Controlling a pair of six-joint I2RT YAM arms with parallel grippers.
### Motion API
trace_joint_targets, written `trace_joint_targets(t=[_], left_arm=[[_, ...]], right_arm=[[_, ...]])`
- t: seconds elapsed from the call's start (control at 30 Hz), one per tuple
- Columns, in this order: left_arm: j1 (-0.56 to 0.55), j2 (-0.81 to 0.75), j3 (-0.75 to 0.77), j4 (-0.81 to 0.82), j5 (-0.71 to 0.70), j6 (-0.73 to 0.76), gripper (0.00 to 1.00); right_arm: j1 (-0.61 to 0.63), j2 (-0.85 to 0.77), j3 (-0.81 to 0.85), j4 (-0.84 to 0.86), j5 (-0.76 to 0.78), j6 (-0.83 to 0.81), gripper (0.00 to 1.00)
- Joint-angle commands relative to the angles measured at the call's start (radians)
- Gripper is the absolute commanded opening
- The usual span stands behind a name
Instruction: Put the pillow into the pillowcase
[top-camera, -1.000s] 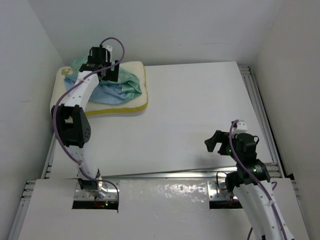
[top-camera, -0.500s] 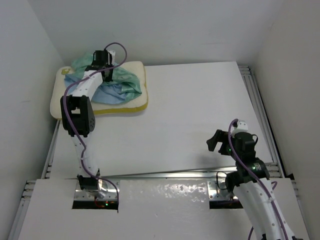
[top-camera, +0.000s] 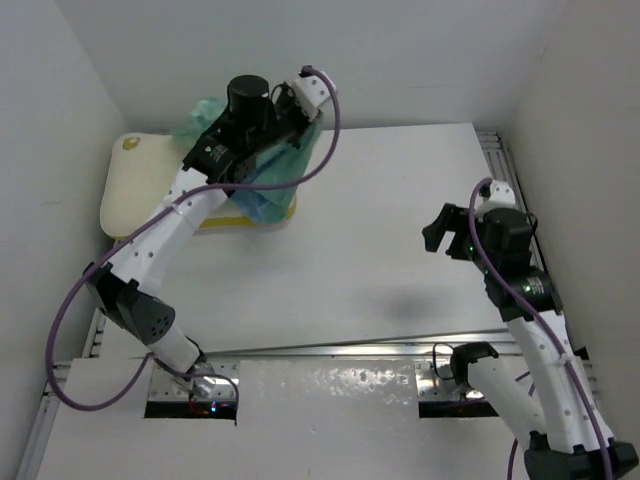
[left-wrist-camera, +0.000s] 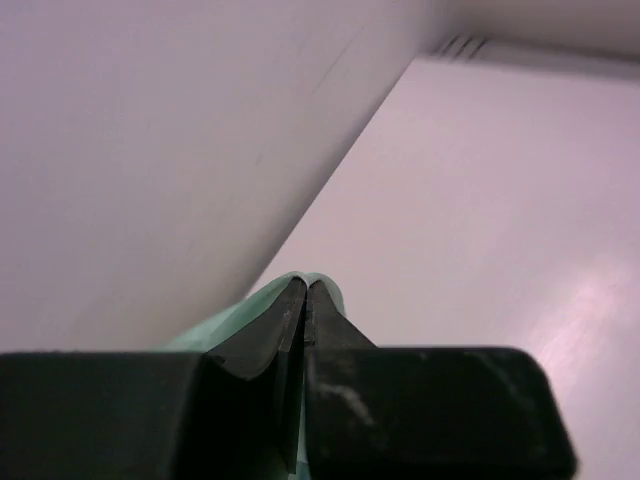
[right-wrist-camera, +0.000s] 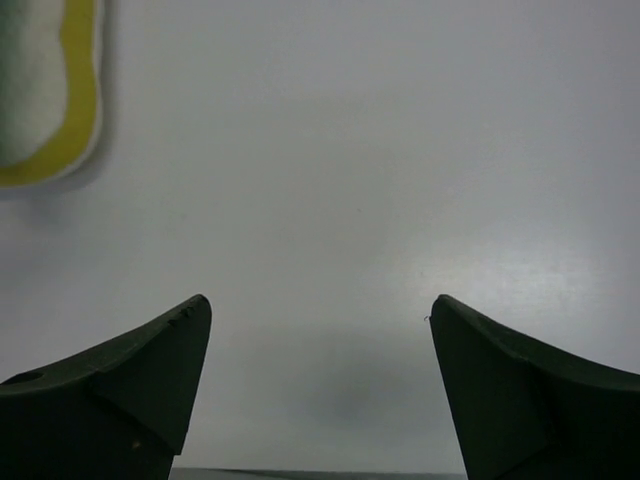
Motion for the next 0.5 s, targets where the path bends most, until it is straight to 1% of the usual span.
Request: trace_joint_targets(t=[0.0,0.03,0.13,0.17,0.2,0.3,0.4,0.47], left_arm=[[-0.097,-0.021,0.055,0.033,0.093,-0.03,0.0],[-0.162,-0.024,0.072,0.042,0.071,-0.035,0.0],[-0.255,-0.013,0.129,0.052,0.047,-0.076,0.0],[-0.269,0.004,0.147,0.052,0.044,-0.093,0.0],[-0.284,0.014,0.19,0.052,0.042,-0.128,0.0],[-0.296,0.067,0.242,0.061,0.024,-0.162,0.0],[-0.302,0.109,0.235,0.133,-0.063,-0.164,0.0],[-0.302,0.123,0.209,0.17,-0.085,-0.159,0.0]], right_arm=[[0.007,0.1,0.184,0.069,-0.078,-0.053,0.89],[0.006,0.134,0.239,0.082,-0.126,-0.053,0.89],[0.007,0.157,0.272,0.171,-0.186,-0.011,0.89],[0.007,0.156,0.269,0.221,-0.216,0.001,0.89],[0.007,0.151,0.254,0.244,-0.233,0.016,0.9],[0.007,0.131,0.225,0.303,-0.282,0.035,0.9],[0.009,0.123,0.182,0.323,-0.313,0.056,0.89],[0.015,0.131,0.171,0.327,-0.324,0.078,0.88]])
